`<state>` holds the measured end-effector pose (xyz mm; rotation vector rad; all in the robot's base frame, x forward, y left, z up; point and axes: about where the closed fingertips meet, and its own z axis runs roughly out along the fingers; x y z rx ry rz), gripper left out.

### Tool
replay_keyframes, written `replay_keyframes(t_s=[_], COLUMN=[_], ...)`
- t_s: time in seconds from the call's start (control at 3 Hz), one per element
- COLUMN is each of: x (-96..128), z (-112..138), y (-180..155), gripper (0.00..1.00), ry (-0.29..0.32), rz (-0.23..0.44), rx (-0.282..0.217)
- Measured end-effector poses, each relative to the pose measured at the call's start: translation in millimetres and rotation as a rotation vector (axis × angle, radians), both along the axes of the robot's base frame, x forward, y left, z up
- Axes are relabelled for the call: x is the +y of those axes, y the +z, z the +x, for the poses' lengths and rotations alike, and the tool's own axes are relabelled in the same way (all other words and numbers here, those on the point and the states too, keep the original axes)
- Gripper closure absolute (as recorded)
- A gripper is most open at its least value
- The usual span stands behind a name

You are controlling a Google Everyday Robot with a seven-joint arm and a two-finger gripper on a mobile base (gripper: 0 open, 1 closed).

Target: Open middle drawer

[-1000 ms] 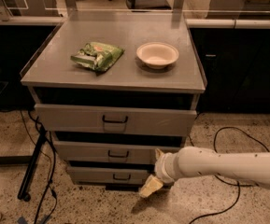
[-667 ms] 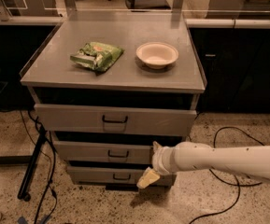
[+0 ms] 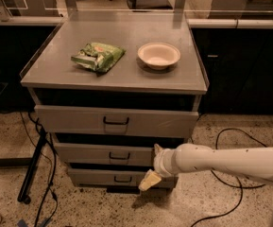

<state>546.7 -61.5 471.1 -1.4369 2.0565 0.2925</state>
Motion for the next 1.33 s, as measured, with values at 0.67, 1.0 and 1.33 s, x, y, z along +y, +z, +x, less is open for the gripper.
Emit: replay_keyframes(t_s=[0.67, 1.0, 1.33], x=[3.9, 2.2, 2.1], z=[30.7, 42.1, 45.3], y=[-20.0, -26.2, -39.8], gripper=[0.0, 0.0, 0.0], ry=[0.01, 0.014, 0.016], rz=[-0.013, -0.019, -0.026], rx=[-0.003, -0.002, 0.019])
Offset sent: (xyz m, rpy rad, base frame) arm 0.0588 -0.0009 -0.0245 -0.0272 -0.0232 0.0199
